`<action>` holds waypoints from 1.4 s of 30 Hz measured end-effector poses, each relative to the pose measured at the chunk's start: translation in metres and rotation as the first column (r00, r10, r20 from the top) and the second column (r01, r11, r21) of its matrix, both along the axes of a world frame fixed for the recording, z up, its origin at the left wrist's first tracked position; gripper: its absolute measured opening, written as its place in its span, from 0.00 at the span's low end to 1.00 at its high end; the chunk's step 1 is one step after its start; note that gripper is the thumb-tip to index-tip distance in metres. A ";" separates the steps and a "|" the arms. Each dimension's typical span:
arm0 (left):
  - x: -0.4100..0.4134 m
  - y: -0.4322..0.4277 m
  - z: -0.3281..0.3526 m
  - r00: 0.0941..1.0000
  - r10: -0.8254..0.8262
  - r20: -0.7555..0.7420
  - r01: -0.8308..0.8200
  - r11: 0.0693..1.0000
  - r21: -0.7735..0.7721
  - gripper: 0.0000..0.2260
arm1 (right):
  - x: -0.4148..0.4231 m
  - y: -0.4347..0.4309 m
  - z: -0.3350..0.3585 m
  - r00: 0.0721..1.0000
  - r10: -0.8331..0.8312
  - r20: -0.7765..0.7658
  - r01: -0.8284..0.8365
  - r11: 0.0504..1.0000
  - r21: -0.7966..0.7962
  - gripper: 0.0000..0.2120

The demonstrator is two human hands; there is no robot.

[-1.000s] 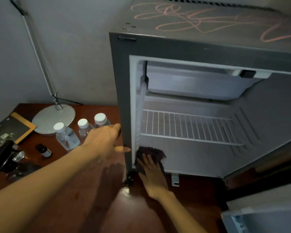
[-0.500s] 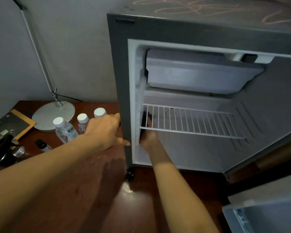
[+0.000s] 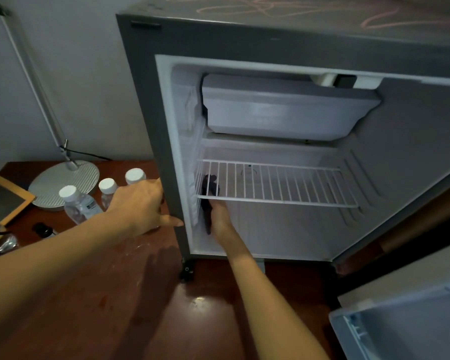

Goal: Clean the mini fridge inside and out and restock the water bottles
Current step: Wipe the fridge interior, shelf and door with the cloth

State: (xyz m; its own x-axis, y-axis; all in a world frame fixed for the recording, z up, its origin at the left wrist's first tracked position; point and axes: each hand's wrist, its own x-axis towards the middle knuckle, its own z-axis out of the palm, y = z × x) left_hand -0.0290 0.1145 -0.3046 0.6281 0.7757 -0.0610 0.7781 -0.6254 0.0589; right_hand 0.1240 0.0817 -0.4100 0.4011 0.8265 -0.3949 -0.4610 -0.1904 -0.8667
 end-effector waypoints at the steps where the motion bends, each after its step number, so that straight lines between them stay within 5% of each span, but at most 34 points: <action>1: 0.000 0.000 -0.001 1.000 -0.012 -0.007 0.012 1.000 0.003 0.31 | 0.010 0.006 -0.001 0.999 -0.036 0.033 0.037 0.999 -0.011 0.17; 4: -0.002 0.003 -0.002 0.999 -0.044 0.005 0.044 0.999 -0.005 0.30 | 0.037 0.015 -0.002 0.931 -0.365 0.005 0.363 0.928 0.088 0.16; 6: -0.002 0.006 -0.002 0.999 -0.052 0.000 0.052 0.999 -0.017 0.31 | 0.047 0.001 0.008 0.787 -0.615 0.044 0.605 0.785 0.135 0.15; 8: -0.003 0.007 -0.002 0.998 -0.060 -0.008 0.060 0.998 -0.032 0.31 | 0.061 -0.012 0.000 0.603 -0.748 0.276 0.727 0.658 0.195 0.15; 10: -0.003 0.007 -0.003 0.998 -0.064 -0.010 0.063 0.997 -0.040 0.31 | 0.076 -0.013 -0.025 0.478 -0.534 0.697 0.661 0.742 0.115 0.20; 12: -0.003 0.006 -0.003 0.998 -0.061 -0.015 0.060 0.997 -0.044 0.31 | 0.086 -0.007 -0.053 0.485 -0.137 0.864 0.559 0.808 -0.186 0.25; 14: -0.003 0.006 -0.004 0.999 -0.045 -0.008 0.045 0.998 -0.047 0.30 | 0.097 -0.004 -0.062 0.465 0.038 0.885 0.531 0.788 -0.313 0.26; 17: -0.003 0.006 -0.004 1.000 -0.025 -0.003 0.025 0.999 -0.042 0.29 | 0.109 0.002 -0.053 0.703 0.196 0.684 0.177 0.883 -0.435 0.22; 18: -0.003 0.005 -0.003 1.000 -0.025 -0.004 0.025 0.999 -0.040 0.29 | 0.107 0.004 -0.049 0.668 0.309 0.677 0.087 0.871 -0.483 0.19; 19: -0.002 0.004 -0.002 1.000 -0.027 -0.008 0.027 0.999 -0.037 0.29 | 0.107 0.007 -0.049 0.596 0.348 0.724 0.106 0.859 -0.500 0.17; 20: -0.002 0.003 -0.001 1.000 -0.027 -0.010 0.027 0.999 -0.033 0.28 | 0.100 0.011 -0.047 0.426 0.323 0.845 0.185 0.883 -0.431 0.14; 22: -0.002 0.003 -0.001 1.000 -0.028 -0.012 0.027 0.999 -0.031 0.28 | 0.079 0.014 -0.047 0.156 0.336 0.929 0.059 0.935 -0.348 0.15; 24: -0.002 0.001 -0.002 1.000 -0.024 -0.015 0.024 0.999 -0.028 0.28 | 0.063 0.014 -0.063 0.010 0.513 0.858 -0.218 0.839 -0.499 0.23; 26: -0.003 -0.001 -0.004 1.000 -0.023 0.005 0.023 1.000 -0.011 0.29 | 0.063 0.006 -0.069 -0.090 0.585 0.806 -0.291 0.759 -0.583 0.24; 29: -0.004 -0.005 -0.006 0.999 -0.033 0.029 0.033 0.999 0.011 0.27 | 0.086 -0.021 -0.074 -0.013 0.485 0.875 -0.234 0.849 -0.474 0.24; 32: -0.004 -0.009 -0.003 0.997 -0.059 0.046 0.059 0.998 0.008 0.23 | 0.107 -0.066 -0.086 0.019 0.439 0.898 0.028 0.898 -0.439 0.28; 37: -0.002 -0.011 -0.002 1.000 -0.029 0.012 0.029 0.999 -0.017 0.24 | 0.111 -0.099 -0.090 0.223 0.410 0.885 0.389 0.795 -0.466 0.26; 40: -0.003 -0.008 -0.004 1.000 0.000 0.031 0.001 0.999 -0.043 0.27 | 0.079 -0.088 -0.080 0.196 0.429 0.882 0.382 0.795 -0.472 0.28; 42: -0.004 -0.006 -0.005 0.999 0.008 0.036 -0.006 0.998 -0.061 0.28 | 0.049 -0.082 -0.077 0.115 0.412 0.904 0.178 0.887 -0.427 0.26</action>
State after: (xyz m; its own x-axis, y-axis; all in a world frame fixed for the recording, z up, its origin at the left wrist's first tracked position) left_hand -0.0325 0.1086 -0.3092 0.6250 0.7759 -0.0855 0.7794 -0.6141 0.1243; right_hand 0.1731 0.0001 -0.4872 0.5793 0.8151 -0.0011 0.7603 -0.5409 -0.3598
